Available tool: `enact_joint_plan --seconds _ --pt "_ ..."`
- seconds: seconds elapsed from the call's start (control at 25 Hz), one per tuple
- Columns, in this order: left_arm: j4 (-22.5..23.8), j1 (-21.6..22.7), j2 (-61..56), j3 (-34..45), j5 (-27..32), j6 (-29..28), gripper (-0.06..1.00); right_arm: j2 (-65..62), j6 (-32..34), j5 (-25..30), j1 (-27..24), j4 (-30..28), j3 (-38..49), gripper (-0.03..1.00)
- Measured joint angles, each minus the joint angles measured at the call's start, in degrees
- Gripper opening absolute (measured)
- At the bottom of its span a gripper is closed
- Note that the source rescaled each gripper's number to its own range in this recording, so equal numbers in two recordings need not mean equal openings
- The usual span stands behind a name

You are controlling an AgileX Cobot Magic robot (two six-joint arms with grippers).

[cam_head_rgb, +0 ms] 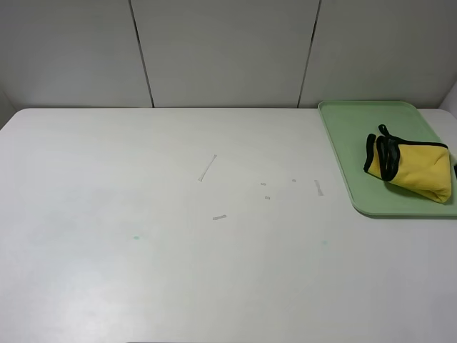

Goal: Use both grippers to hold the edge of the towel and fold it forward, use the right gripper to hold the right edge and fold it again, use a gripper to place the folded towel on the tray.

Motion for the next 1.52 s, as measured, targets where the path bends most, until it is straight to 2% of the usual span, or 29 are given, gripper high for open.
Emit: enact_joint_plan --seconds 0.28,0.4,0.56,0.72,0.88,0.96,1.52 --pt "0.00 0.00 0.00 0.00 0.00 0.00 1.00 -15.94 0.33 0.39 0.00 0.62 9.12 1.00" --pt "0.00 0.00 0.00 0.00 0.00 0.00 1.00 -22.61 2.30 2.58 0.00 1.47 11.94 1.00" --pt "0.00 0.00 0.00 0.00 0.00 0.00 1.00 -29.25 6.21 2.67 0.00 1.25 12.52 1.00" --pt "0.00 0.00 0.00 0.00 0.00 0.00 1.00 -29.48 14.50 0.51 -0.17 -2.15 13.03 1.00" --pt "0.00 0.00 0.00 0.00 0.00 0.00 1.00 -29.48 27.69 -0.37 -0.17 -12.29 13.34 1.00" --pt "0.00 0.00 0.00 0.00 0.00 0.00 1.00 -29.48 31.77 -0.37 -0.17 -15.32 13.46 1.00" --pt "0.00 0.00 0.00 0.00 0.00 0.00 1.00 -29.48 33.08 -0.37 -0.17 -16.27 13.46 1.00"
